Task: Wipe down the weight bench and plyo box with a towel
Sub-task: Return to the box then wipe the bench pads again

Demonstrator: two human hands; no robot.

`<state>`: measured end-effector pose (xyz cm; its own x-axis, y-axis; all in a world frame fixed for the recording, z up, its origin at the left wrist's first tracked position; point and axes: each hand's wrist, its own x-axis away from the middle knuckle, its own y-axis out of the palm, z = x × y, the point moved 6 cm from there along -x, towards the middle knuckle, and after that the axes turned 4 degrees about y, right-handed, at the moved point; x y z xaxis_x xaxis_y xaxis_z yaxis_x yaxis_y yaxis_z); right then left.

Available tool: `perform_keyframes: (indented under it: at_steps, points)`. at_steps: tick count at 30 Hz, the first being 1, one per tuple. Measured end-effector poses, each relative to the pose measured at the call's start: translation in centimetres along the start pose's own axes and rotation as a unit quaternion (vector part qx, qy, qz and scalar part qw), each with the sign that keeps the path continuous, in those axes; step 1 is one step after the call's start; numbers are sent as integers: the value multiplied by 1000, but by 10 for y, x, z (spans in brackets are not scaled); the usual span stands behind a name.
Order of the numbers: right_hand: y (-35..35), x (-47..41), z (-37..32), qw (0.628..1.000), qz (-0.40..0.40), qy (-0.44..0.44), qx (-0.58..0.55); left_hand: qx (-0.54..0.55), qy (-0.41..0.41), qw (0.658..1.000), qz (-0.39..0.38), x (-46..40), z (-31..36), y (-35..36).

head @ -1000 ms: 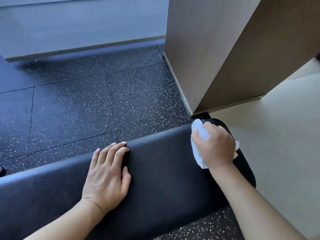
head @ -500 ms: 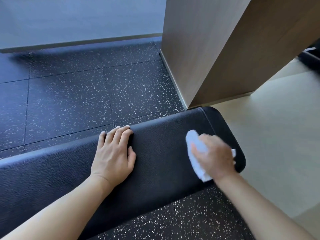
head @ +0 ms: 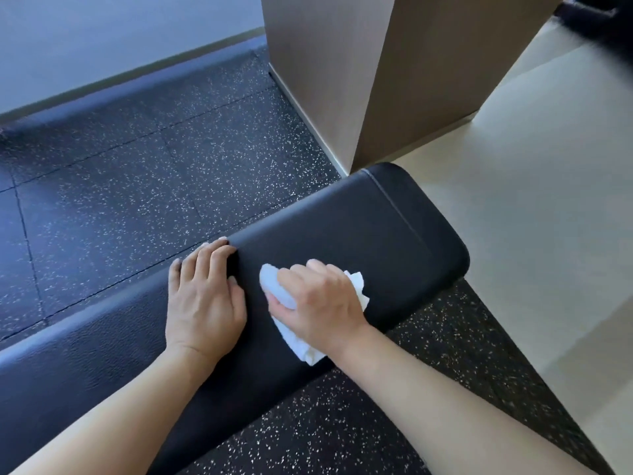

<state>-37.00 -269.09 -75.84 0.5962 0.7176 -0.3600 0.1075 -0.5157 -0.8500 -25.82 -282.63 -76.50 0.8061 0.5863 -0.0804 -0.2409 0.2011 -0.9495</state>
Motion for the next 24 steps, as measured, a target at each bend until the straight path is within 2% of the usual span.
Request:
perform_keyframes:
  at_steps: [3,5,7,9,13,18,20,22,24]
  points:
    - [-35,-3,88,998,17,35,50,2,-6,1000,-3,-1,3,0]
    - [-65,-11,151,991,33,90,90,4,-8,1000,-3,0,4,1]
    - [-86,-15,185,982,50,146,112,0,-6,1000,2,0,3,1]
    - [-90,-14,185,978,67,159,121,-3,-6,1000,8,-2,3,1]
    - [-83,-19,177,979,93,131,124,-5,0,1000,4,-8,5,1]
    - [-74,-50,184,986,58,125,95,-32,-8,999,-42,-2,0,8]
    - [-63,-76,188,983,45,159,81,-58,24,995,-72,-1,2,7]
    - [-55,-110,196,977,44,189,83,-67,104,986,-110,-8,20,7]
    - [-49,-140,199,972,10,221,78,-35,153,978,-139,-25,53,10]
